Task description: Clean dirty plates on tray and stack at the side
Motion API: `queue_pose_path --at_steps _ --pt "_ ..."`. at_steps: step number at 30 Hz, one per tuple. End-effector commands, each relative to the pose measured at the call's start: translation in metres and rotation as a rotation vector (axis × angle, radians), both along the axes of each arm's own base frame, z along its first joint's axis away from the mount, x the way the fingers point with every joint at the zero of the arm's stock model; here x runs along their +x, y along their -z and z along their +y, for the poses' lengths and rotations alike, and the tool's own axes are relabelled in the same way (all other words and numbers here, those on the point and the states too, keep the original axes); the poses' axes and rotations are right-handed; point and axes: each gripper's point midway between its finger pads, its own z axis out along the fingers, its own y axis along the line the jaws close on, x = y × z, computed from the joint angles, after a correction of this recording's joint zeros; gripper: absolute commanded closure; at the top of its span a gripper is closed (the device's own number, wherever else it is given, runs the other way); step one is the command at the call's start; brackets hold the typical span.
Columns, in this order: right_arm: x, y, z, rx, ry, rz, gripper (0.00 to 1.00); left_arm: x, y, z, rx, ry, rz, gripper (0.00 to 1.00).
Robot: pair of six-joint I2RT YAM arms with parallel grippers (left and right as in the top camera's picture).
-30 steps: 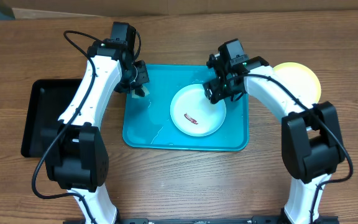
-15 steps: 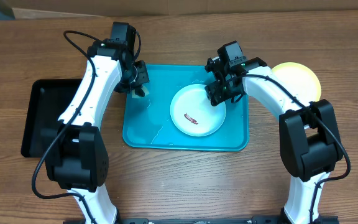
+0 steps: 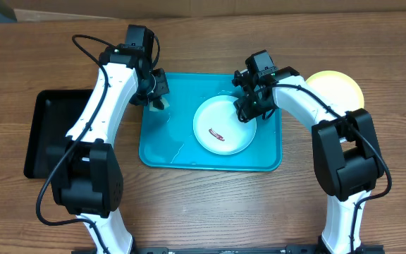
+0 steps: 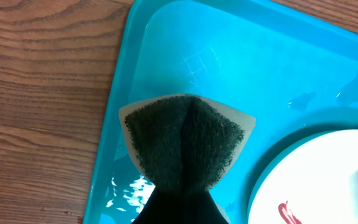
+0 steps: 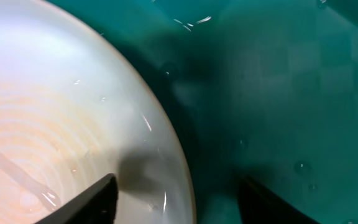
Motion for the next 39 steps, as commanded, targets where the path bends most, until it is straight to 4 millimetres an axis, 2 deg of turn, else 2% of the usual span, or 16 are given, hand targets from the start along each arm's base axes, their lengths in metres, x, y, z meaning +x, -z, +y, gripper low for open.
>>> queue_pose_path --at_steps 1,10,15,19,26,29,36,39 --pt "-0.01 0.018 -0.004 -0.023 0.004 0.058 0.49 -0.002 -0.007 -0.005 -0.006 0.037 -0.017 0.96" --pt "-0.021 0.02 -0.006 -0.038 0.046 0.107 0.96 -0.001 -0.007 -0.005 -0.007 0.037 -0.018 0.96" --pt "-0.026 0.02 0.002 0.005 0.221 0.162 0.96 -0.001 -0.009 -0.017 -0.059 0.113 -0.028 0.96" --pt "-0.033 0.017 0.022 0.082 0.364 0.228 0.96 0.001 -0.012 -0.03 -0.122 0.169 -0.045 0.96" --pt "-0.031 0.014 0.054 0.16 0.697 0.267 0.96 0.002 -0.015 -0.047 -0.148 0.203 -0.064 0.96" --pt "-0.032 0.015 0.06 0.152 0.763 0.254 0.96 0.001 -0.015 -0.056 -0.142 0.225 -0.068 0.96" --pt "-0.036 0.016 0.065 0.14 0.854 0.25 0.96 0.007 -0.015 -0.062 -0.105 0.175 -0.095 0.96" --pt "-0.037 0.016 0.068 0.143 0.848 0.253 0.96 0.006 -0.009 -0.067 -0.112 0.168 -0.082 0.96"
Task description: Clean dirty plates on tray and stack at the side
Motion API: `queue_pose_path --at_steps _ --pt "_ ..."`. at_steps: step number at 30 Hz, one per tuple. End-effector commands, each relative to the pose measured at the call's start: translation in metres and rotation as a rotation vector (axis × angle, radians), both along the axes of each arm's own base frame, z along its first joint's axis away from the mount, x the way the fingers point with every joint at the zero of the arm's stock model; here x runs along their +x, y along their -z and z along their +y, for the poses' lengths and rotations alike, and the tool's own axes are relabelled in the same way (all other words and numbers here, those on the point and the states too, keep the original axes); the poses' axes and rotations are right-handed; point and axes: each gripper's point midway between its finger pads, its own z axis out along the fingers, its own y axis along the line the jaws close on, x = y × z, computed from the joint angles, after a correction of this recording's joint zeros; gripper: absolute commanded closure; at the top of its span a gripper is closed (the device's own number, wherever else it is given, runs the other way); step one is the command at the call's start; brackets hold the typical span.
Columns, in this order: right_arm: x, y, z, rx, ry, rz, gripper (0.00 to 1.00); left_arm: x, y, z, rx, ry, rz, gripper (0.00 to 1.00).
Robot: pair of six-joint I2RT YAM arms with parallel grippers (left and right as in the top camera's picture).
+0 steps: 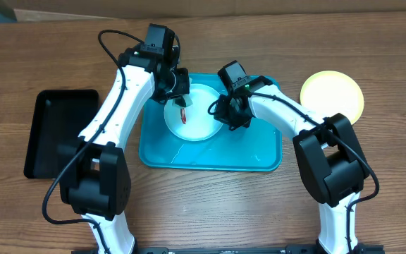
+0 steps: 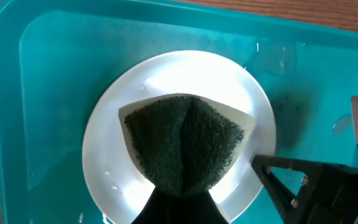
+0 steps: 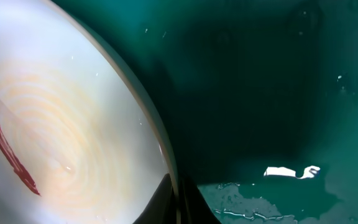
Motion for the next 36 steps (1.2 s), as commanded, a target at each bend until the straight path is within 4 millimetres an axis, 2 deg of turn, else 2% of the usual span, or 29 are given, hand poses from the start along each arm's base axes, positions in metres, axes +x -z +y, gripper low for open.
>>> queue_pose_path --at_steps 1,5,11,14,18,22,27,32,36 --pt "-0.009 0.017 -0.003 -0.035 0.046 0.044 0.96 0.0 0.003 -0.004 0.003 -0.023 0.004 0.96" --pt "-0.009 0.016 0.0 -0.029 0.042 0.038 0.96 -0.001 0.024 -0.019 -0.014 0.008 0.041 0.96" --pt "-0.009 0.016 0.006 -0.028 0.029 0.026 0.96 -0.006 0.059 -0.056 -0.09 0.072 0.109 0.96" --pt "-0.008 0.016 0.005 -0.034 0.03 0.017 0.96 -0.011 0.079 -0.062 -0.077 0.06 0.154 0.96" --pt "-0.006 0.017 -0.001 -0.07 0.04 0.005 0.96 -0.018 0.099 -0.06 -0.061 0.043 0.214 0.96" --pt "-0.007 0.017 -0.002 -0.075 0.04 0.005 0.96 -0.02 0.108 -0.04 0.024 0.01 0.23 0.96" --pt "-0.006 0.017 -0.004 -0.081 0.042 0.001 0.96 -0.015 0.112 0.009 0.26 -0.058 0.2 0.96" --pt "-0.005 0.018 -0.006 -0.097 0.046 -0.006 0.96 -0.005 0.104 0.062 0.527 -0.127 0.132 0.96" --pt "-0.006 0.018 -0.007 -0.1 0.046 -0.001 0.96 0.0 0.094 0.089 0.667 -0.163 0.094 0.96"
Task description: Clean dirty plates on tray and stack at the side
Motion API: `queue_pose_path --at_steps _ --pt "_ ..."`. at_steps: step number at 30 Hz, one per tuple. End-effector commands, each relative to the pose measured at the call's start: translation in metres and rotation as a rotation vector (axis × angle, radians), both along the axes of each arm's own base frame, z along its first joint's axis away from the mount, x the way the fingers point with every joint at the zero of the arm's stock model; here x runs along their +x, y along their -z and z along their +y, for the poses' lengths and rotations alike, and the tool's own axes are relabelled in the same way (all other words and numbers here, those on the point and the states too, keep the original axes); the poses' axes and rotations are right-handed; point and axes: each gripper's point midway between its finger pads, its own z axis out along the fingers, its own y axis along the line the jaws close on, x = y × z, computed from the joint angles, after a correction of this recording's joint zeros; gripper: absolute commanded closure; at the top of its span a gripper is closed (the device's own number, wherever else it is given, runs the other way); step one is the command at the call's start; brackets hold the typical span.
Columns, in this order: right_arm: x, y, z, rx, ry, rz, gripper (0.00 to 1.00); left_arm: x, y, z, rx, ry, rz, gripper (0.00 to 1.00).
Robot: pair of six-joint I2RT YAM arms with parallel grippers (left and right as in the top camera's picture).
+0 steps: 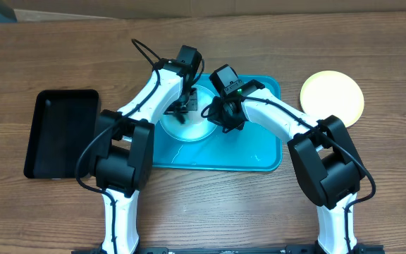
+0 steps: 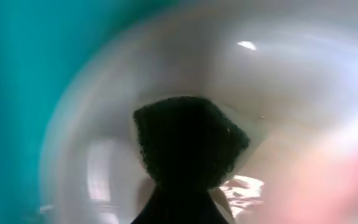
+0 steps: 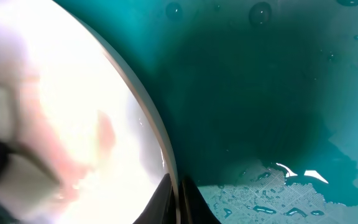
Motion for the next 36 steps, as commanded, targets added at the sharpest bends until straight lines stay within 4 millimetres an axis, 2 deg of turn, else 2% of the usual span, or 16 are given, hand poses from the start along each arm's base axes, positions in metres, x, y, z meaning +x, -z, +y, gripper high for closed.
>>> queue_pose_path --at_steps 1,5,9,13,16,20,28,30,32,36 --pt "-0.003 0.018 -0.019 -0.083 0.028 0.021 0.96 0.009 -0.005 0.066 0.294 -0.075 -0.053 0.96" --pt "-0.003 0.018 -0.019 -0.083 0.028 0.022 0.96 0.014 -0.021 0.069 0.309 -0.082 -0.079 0.96" --pt "-0.003 0.018 -0.019 -0.083 0.028 0.02 0.96 0.025 -0.051 0.057 0.23 -0.125 -0.141 0.96" --pt "-0.003 0.018 -0.019 -0.083 0.028 0.021 0.96 0.032 -0.074 0.015 -0.038 -0.089 -0.171 0.96" --pt "-0.003 0.018 -0.019 -0.083 0.028 0.02 0.96 0.027 -0.075 -0.021 -0.234 -0.024 -0.123 0.96" --pt "-0.003 0.018 -0.019 -0.083 0.028 0.021 0.96 0.011 -0.053 -0.033 -0.285 -0.01 -0.042 0.96" --pt "-0.003 0.018 -0.019 -0.083 0.028 0.021 0.96 -0.03 0.009 -0.043 -0.307 0.011 0.076 0.96" --pt "-0.003 0.018 -0.019 -0.083 0.028 0.021 0.96 -0.038 0.023 -0.038 -0.289 0.009 0.084 0.96" --pt "-0.003 0.018 -0.019 -0.083 0.028 0.021 0.96 -0.042 0.033 -0.025 -0.23 -0.002 0.082 0.96" --pt "-0.003 0.018 -0.019 -0.083 0.028 0.021 0.96 -0.041 0.035 0.007 -0.082 -0.03 0.063 0.96"
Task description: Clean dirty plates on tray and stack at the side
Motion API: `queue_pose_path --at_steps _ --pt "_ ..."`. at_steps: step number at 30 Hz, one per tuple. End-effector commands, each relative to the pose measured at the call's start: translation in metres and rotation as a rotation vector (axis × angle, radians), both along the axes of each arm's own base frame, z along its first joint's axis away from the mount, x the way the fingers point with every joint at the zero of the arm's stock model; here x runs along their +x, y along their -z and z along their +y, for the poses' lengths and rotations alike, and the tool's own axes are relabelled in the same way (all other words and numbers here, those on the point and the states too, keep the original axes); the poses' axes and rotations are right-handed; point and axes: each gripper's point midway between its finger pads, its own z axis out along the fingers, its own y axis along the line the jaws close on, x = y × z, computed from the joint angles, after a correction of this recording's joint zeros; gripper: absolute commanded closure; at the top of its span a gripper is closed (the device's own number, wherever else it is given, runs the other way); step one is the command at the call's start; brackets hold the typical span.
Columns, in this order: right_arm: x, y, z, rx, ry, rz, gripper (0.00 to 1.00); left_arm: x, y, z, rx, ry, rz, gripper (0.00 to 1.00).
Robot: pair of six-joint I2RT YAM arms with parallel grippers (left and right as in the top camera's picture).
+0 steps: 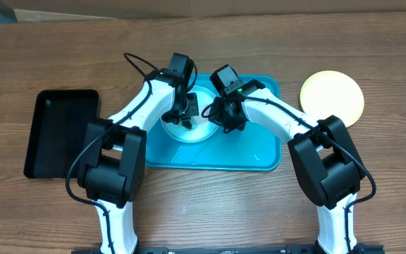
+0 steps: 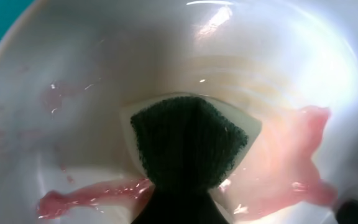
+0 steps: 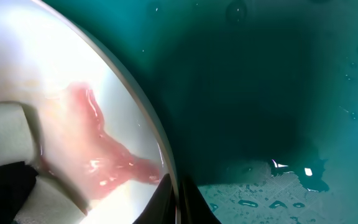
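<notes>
A white plate (image 1: 186, 128) lies in the left half of the teal tray (image 1: 259, 152). Pink smears (image 2: 291, 168) spread across its face. My left gripper (image 1: 185, 113) is shut on a dark green scouring sponge (image 2: 188, 140) with a cream backing, pressed on the plate's middle. My right gripper (image 1: 220, 117) is shut on the plate's right rim (image 3: 166, 168), one finger on each side of the edge. In the right wrist view the sponge (image 3: 5, 162) shows at the lower left, beside the smear.
A pale yellow plate (image 1: 332, 95) sits on the wooden table right of the tray. A black bin (image 1: 60, 132) stands at the left. Water drops and a wet patch (image 3: 278, 193) lie on the tray floor beside the plate.
The sponge has shifted a little on the plate. The red mark, blurred then, now shows as wide pink smears. My right gripper keeps the same hold on the rim.
First my left gripper held the sponge over the tray's left corner and my right gripper stood open at the plate's right rim. Then the plate lay farther left, right gripper shut on its rim, sponge above it. Then the sponge was on the plate, and the red streak is now smeared.
</notes>
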Motion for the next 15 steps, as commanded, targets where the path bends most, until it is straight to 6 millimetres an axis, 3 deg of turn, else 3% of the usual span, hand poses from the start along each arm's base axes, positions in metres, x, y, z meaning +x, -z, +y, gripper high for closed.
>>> queue_pose_path --at_steps 1,6,10,13,15 --pt "-0.002 0.017 -0.016 -0.068 0.022 0.016 0.96 -0.018 0.027 0.047 0.222 -0.029 0.062 0.96" --pt "-0.002 0.017 -0.016 -0.069 0.022 0.016 0.96 -0.004 0.001 0.086 0.444 -0.099 -0.001 0.96" --pt "-0.002 0.017 -0.016 -0.07 0.022 0.016 0.96 0.013 -0.042 0.109 0.599 -0.186 -0.077 0.96" --pt "-0.001 0.017 -0.017 -0.077 0.024 0.012 0.96 0.029 -0.069 0.108 0.606 -0.207 -0.128 0.96" --pt "-0.001 0.017 -0.017 -0.077 0.024 0.012 0.96 0.04 -0.078 0.096 0.538 -0.2 -0.15 0.96"
